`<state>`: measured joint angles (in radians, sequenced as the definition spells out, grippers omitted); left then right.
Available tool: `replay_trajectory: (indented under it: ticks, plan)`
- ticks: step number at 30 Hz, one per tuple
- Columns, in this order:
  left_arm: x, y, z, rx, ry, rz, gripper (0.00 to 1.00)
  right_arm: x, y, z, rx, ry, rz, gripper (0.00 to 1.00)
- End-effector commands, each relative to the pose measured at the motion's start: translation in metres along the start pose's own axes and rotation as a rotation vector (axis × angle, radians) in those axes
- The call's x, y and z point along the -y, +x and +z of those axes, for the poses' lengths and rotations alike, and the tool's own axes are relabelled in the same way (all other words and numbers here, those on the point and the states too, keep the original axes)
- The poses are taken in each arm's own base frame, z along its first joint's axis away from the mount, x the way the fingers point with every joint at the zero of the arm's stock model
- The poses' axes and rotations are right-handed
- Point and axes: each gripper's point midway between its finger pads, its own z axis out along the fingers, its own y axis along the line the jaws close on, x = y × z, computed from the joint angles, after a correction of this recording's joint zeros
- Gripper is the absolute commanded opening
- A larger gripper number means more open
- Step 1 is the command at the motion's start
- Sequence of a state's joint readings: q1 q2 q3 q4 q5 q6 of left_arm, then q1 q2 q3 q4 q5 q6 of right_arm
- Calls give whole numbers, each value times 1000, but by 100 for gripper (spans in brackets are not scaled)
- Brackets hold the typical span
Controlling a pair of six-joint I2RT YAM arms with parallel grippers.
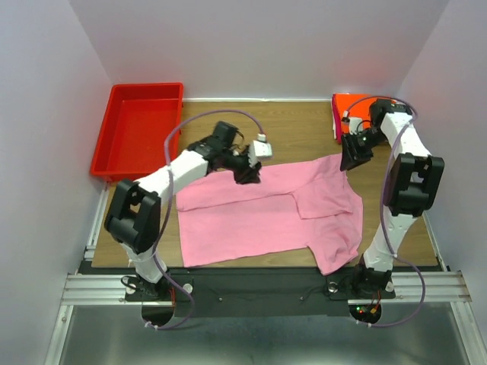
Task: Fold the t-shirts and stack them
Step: Fold the tshirt
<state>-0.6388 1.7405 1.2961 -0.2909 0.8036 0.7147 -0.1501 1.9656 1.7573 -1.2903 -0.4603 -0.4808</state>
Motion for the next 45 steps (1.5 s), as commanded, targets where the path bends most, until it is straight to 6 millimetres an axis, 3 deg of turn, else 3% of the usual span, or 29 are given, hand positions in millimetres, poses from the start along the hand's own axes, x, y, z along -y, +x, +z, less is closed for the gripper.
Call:
replay_trajectory:
  ticks: [1, 2, 4, 9, 14, 21, 26, 29, 30, 32, 34, 35, 36, 38, 39, 45]
  plan:
    - [-37, 36, -59, -84, -232, -222, 38, 3, -47, 29, 99, -20, 7, 40]
    - [-35, 42, -59, -103, -239, -252, 38, 4, -51, 34, 104, -20, 6, 40]
    - [-50, 66, -80, -134, -315, -350, 35, 9, -57, 45, 106, -8, 6, 38]
    - [-64, 118, -111, -217, -475, -533, 33, 37, -67, 79, 104, 64, 26, 37]
    - [-65, 158, -116, -342, -530, -636, 34, 61, -55, 91, 70, 166, 42, 37]
    - [-66, 197, -110, -441, -531, -783, 35, 94, -33, 95, 26, 289, 115, 33]
    - [-87, 223, -121, -512, -550, -863, 34, 108, -26, 95, 8, 325, 133, 33]
    - [-107, 225, -128, -506, -561, -870, 33, 114, -28, 96, 19, 340, 142, 33]
    - [-124, 223, -130, -499, -573, -849, 32, 116, -29, 98, 20, 342, 146, 33]
    - [-137, 219, -133, -494, -576, -843, 32, 116, -40, 97, 46, 333, 148, 34]
    - [-164, 209, -132, -466, -581, -804, 32, 118, -46, 100, 58, 322, 160, 34]
    - [-168, 216, -127, -485, -562, -810, 32, 120, -55, 96, 80, 331, 154, 34]
    - [-187, 201, -132, -452, -583, -763, 32, 123, -55, 99, 76, 336, 158, 34]
    - [-198, 206, -127, -458, -571, -759, 32, 128, -64, 97, 92, 353, 147, 34]
    - [-213, 197, -131, -433, -596, -736, 32, 131, -65, 100, 90, 357, 145, 34]
    - [-245, 183, -124, -354, -612, -688, 33, 136, -85, 103, 133, 340, 116, 36]
